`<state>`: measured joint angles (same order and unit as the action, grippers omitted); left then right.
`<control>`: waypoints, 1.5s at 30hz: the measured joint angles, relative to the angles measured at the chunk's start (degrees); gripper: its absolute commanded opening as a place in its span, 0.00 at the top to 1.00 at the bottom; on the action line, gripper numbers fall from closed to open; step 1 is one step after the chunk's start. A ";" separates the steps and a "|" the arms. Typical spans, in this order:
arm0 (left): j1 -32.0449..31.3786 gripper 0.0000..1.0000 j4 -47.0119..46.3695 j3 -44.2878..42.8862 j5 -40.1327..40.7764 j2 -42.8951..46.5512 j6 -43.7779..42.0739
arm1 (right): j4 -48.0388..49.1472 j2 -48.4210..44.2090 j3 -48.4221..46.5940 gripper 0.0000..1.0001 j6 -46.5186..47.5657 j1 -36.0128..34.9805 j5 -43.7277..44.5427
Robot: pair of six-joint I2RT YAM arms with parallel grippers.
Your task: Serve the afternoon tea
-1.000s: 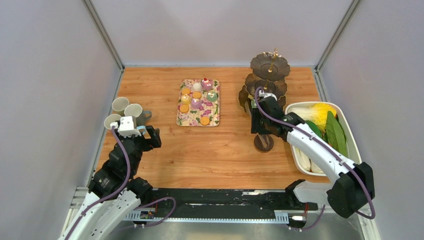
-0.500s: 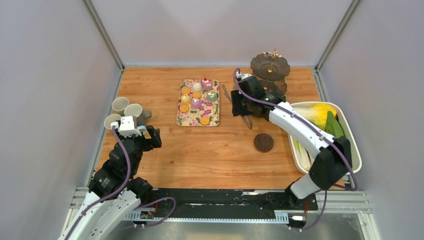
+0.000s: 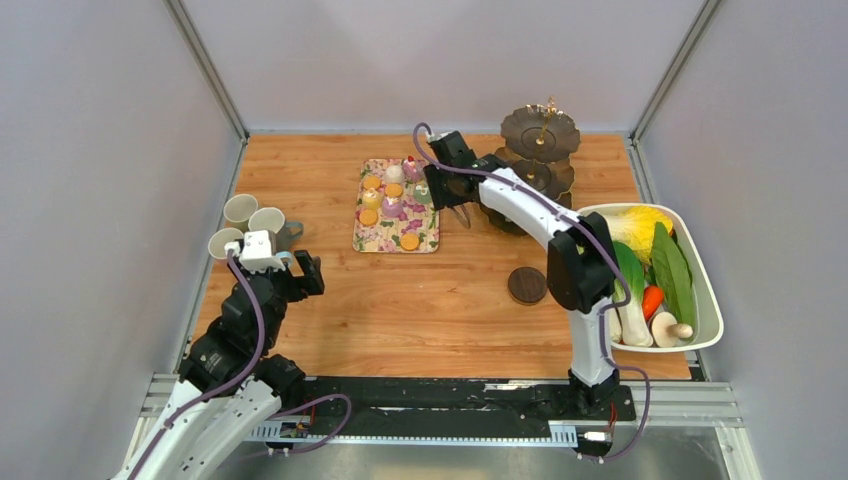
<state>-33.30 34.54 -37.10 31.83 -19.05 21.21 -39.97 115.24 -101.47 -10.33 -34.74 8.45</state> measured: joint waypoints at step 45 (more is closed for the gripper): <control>0.00 0.00 -0.02 0.00 -0.57 -1.68 -0.09 | -0.02 -12.50 7.28 0.73 3.19 1.68 -5.86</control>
<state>-33.30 34.52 -37.10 31.27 -20.73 21.12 -39.99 102.74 -94.19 -7.14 -33.06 2.59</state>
